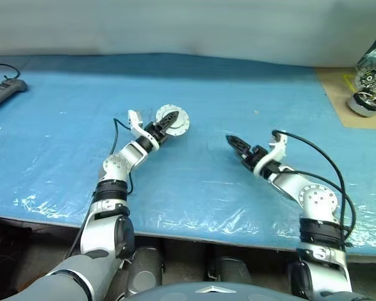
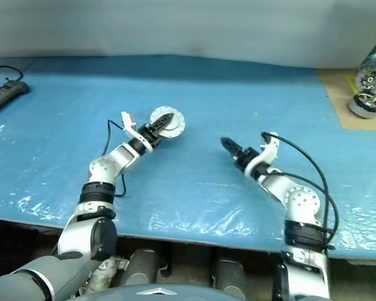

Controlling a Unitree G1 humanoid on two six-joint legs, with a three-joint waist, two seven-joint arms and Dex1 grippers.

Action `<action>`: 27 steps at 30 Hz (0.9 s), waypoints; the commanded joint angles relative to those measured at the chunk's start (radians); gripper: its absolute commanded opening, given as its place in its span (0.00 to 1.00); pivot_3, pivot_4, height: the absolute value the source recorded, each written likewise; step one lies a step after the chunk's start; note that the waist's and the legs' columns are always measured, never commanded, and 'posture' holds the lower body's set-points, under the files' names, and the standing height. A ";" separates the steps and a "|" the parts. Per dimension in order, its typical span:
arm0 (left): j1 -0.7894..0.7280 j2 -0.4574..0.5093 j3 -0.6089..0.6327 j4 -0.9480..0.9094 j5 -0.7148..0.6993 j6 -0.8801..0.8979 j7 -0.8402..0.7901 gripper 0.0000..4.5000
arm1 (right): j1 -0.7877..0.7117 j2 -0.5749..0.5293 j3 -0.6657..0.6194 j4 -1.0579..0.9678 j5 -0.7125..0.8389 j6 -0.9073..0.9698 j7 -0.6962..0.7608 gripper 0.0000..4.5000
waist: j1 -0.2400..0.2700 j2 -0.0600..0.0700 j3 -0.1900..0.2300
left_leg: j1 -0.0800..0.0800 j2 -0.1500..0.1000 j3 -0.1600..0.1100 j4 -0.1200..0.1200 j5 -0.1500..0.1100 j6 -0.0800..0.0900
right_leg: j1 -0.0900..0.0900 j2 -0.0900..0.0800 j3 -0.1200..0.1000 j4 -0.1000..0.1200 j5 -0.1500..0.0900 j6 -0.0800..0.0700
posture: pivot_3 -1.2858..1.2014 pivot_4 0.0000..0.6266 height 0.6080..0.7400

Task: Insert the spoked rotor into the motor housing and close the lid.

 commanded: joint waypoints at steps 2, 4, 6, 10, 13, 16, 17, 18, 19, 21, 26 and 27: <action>-0.046 0.044 -0.044 0.128 0.172 -0.269 -0.011 0.58 | 0.073 -0.072 0.087 -0.252 -0.129 -0.042 0.027 0.87 | -0.005 -0.001 0.000 | 0.000 0.000 -0.001 0.000 -0.001 -0.002 | 0.000 0.000 0.000 -0.001 0.000 0.001 | 0.52 0.24 1.00; -0.052 0.050 -0.041 0.177 0.188 -0.284 -0.020 0.58 | 0.124 -0.097 0.113 -0.346 -0.158 -0.049 0.043 0.87 | -0.001 -0.002 0.001 | 0.001 0.000 -0.003 0.000 -0.001 -0.003 | 0.000 0.001 0.000 -0.001 0.001 0.002 | 0.52 0.24 1.00; -0.054 0.053 -0.038 0.209 0.201 -0.304 -0.024 0.58 | 0.162 -0.108 0.124 -0.399 -0.158 -0.036 0.050 0.87 | 0.000 -0.002 0.001 | 0.003 -0.001 -0.004 0.000 -0.001 -0.004 | 0.004 0.001 0.000 -0.002 0.001 0.003 | 0.52 0.24 1.00; -0.067 0.062 -0.033 0.282 0.248 -0.381 0.015 0.83 | 0.161 -0.089 0.122 -0.397 -0.163 -0.032 0.038 0.88 | -0.004 -0.002 0.001 | 0.013 -0.001 -0.004 -0.003 -0.002 -0.004 | 0.016 0.000 0.000 -0.011 0.002 0.004 | 0.52 0.24 1.00; -0.076 0.082 -0.051 0.328 0.297 -0.412 0.039 0.99 | 0.136 -0.073 0.131 -0.370 -0.177 -0.031 0.036 0.88 | -0.007 -0.002 0.001 | 0.015 -0.001 -0.004 -0.002 -0.001 -0.004 | 0.019 0.000 0.001 -0.011 0.001 0.000 | 0.52 0.24 1.00; -0.086 0.126 -0.028 0.342 0.299 -0.433 0.032 0.99 | 0.131 -0.062 0.150 -0.374 -0.186 -0.027 0.052 0.88 | -0.007 -0.002 0.001 | 0.019 -0.001 -0.004 -0.003 -0.001 -0.004 | 0.021 0.000 0.001 -0.011 0.001 -0.001 | 0.52 0.24 1.00; -0.088 0.145 -0.021 0.344 0.301 -0.442 0.034 0.99 | 0.133 -0.059 0.157 -0.376 -0.191 -0.027 0.055 0.88 | -0.008 -0.002 0.001 | 0.019 -0.001 -0.004 -0.004 -0.001 -0.005 | 0.021 0.000 0.001 -0.011 0.001 -0.001 | 0.52 0.24 1.00; -0.090 0.156 -0.018 0.347 0.302 -0.449 0.037 0.99 | 0.134 -0.057 0.160 -0.377 -0.195 -0.027 0.057 0.88 | -0.010 -0.002 0.001 | 0.019 -0.001 -0.004 -0.004 -0.001 -0.005 | 0.021 0.000 0.001 -0.011 0.001 -0.001 | 0.52 0.24 1.00; -0.084 0.175 -0.023 0.347 0.317 -0.469 0.041 0.99 | 0.137 -0.056 0.163 -0.375 -0.202 -0.031 0.060 0.88 | -0.010 -0.002 0.001 | 0.019 0.000 -0.004 -0.005 -0.001 -0.005 | 0.021 0.000 0.001 -0.011 0.001 -0.001 | 0.52 0.24 1.00; -0.058 0.217 -0.042 0.322 0.347 -0.502 0.015 0.99 | 0.141 -0.060 0.171 -0.367 -0.226 -0.042 0.069 0.88 | -0.009 -0.002 0.001 | 0.018 -0.001 -0.004 -0.005 -0.001 -0.005 | 0.019 0.001 0.001 -0.011 0.000 -0.002 | 0.52 0.24 1.00; 0.050 0.250 -0.114 0.119 0.396 -0.523 -0.067 0.99 | 0.139 -0.105 0.245 -0.384 -0.381 -0.107 0.089 0.88 | -0.002 -0.002 0.001 | 0.014 -0.001 -0.004 -0.005 -0.001 -0.004 | 0.016 0.000 0.001 -0.011 0.002 0.000 | 0.52 0.24 1.00; 0.088 0.249 -0.138 0.033 0.405 -0.515 -0.078 0.99 | 0.137 -0.126 0.280 -0.383 -0.463 -0.149 0.071 0.88 | 0.001 -0.003 0.001 | 0.012 -0.001 -0.004 -0.005 -0.001 -0.003 | 0.016 0.000 0.000 -0.011 0.000 -0.002 | 0.52 0.24 1.00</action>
